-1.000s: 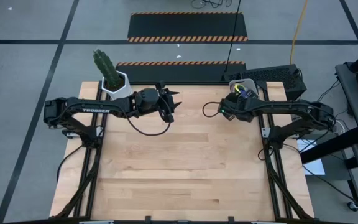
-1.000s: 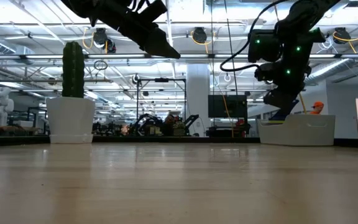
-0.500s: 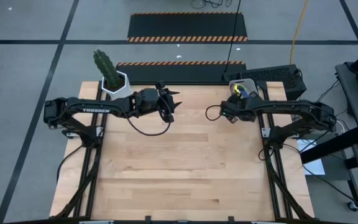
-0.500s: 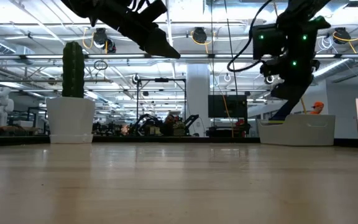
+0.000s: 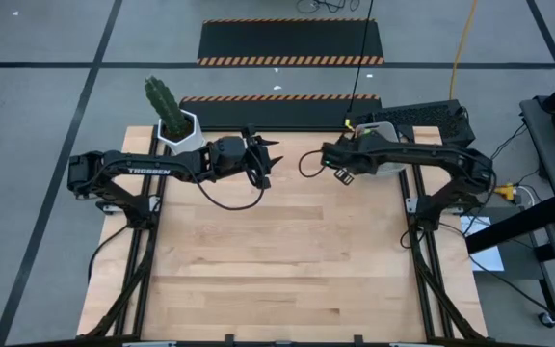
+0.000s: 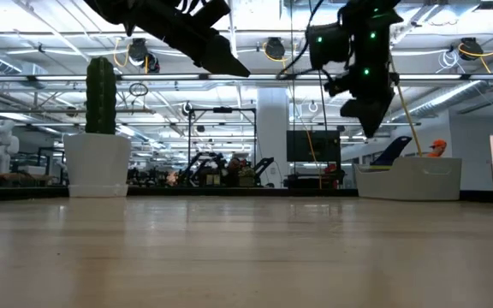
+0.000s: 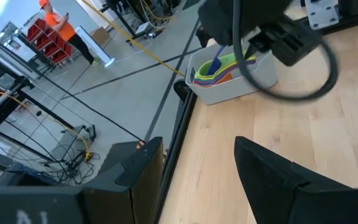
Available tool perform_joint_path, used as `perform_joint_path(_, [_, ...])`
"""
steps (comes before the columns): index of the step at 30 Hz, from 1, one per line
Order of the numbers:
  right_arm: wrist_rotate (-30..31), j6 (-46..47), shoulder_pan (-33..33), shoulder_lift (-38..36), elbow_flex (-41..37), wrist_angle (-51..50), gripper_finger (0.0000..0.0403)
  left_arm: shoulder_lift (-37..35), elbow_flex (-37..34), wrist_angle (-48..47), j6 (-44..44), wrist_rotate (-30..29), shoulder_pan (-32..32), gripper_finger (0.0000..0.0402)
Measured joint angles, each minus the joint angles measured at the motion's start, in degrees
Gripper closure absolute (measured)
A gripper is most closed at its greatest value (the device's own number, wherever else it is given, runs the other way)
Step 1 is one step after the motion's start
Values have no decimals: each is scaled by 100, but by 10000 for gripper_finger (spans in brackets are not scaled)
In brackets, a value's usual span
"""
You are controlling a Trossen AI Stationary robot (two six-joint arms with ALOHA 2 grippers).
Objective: Nest measuring cups in basket
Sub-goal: Stack the purple measuring cup on top of the green measuring cup in the gray bin
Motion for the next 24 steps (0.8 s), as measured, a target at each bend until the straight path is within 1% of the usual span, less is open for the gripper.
perform_joint_path(4, [2, 50, -147, 396, -16, -404, 209, 0, 0, -4, -14, 0, -2, 199])
perform_joint_path(7, [29, 119, -243, 608, -27, -691, 203, 0, 0, -5, -11, 0, 0, 199])
perform_joint_path(10, [187, 117, -331, 749, -28, -836, 202, 0, 0, -5, 10, 0, -1, 199])
perform_joint_path(18, [658, -51, -558, 784, -31, -962, 202, 0, 0, -3, 13, 0, -2, 199])
perform_joint_path(20, [669, -139, -645, 777, -31, -970, 202, -2, 0, -3, 15, 0, 0, 199])
perform_joint_path(24, [505, -283, -789, 779, -84, -998, 208, 0, 0, -3, 17, 0, -1, 199])
